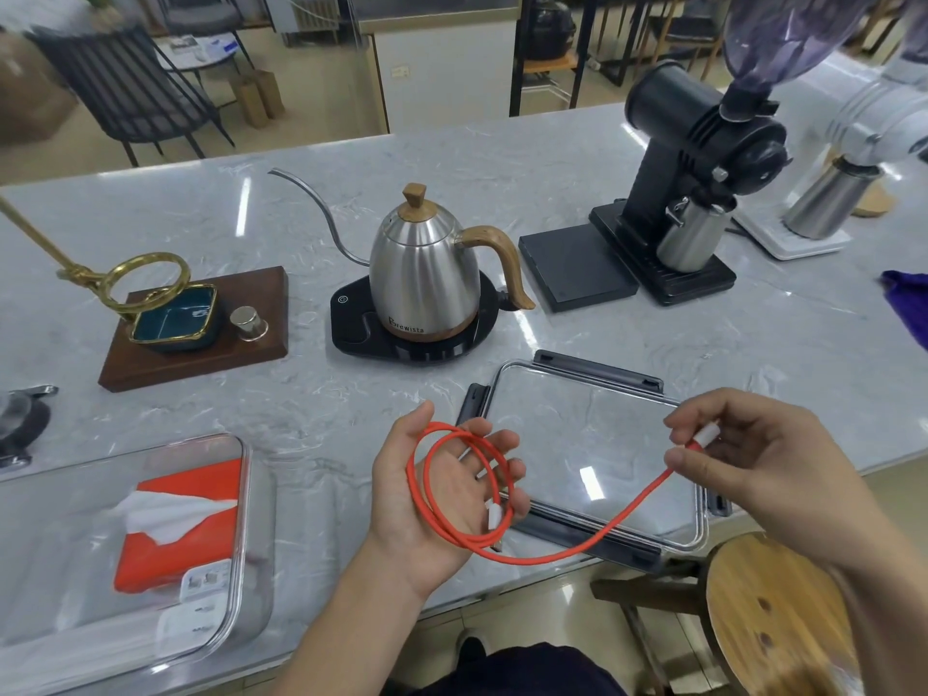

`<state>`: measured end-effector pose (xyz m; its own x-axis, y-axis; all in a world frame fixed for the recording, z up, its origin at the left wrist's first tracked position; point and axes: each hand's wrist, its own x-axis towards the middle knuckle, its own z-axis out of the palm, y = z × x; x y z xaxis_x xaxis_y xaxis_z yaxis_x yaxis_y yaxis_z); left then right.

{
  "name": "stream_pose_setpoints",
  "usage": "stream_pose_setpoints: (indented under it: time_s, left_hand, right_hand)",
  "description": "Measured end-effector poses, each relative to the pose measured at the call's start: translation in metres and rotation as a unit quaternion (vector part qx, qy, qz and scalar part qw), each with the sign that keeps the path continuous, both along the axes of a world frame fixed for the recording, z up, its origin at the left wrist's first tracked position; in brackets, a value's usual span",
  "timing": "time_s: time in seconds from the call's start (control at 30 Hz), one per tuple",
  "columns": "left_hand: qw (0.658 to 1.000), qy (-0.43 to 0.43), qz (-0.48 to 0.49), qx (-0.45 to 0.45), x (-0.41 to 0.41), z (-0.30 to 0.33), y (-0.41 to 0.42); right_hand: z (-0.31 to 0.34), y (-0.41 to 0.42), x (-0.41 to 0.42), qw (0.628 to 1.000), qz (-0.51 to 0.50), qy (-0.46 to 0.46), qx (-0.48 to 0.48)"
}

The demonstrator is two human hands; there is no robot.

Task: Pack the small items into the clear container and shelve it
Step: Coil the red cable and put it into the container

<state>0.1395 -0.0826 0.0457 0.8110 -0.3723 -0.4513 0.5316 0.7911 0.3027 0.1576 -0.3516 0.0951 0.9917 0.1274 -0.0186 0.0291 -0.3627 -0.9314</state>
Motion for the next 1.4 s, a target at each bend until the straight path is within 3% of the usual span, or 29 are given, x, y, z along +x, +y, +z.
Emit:
stream_pose_setpoints:
  time_s: [0.43,1.4]
  left_hand:
    - [1.0,0.027,-0.015,0.006,-0.002,-0.005,-0.003]
    - [0.978,-0.029,-0.207,-0.003,-0.008,-0.005,-0.014]
  right_hand:
    - [-0.009,0.015,-0.001,0.989,-0.054,-0.062,0.123]
    - [-0.016,0.08,0.02,0.989,0.016,-0.144,0.011]
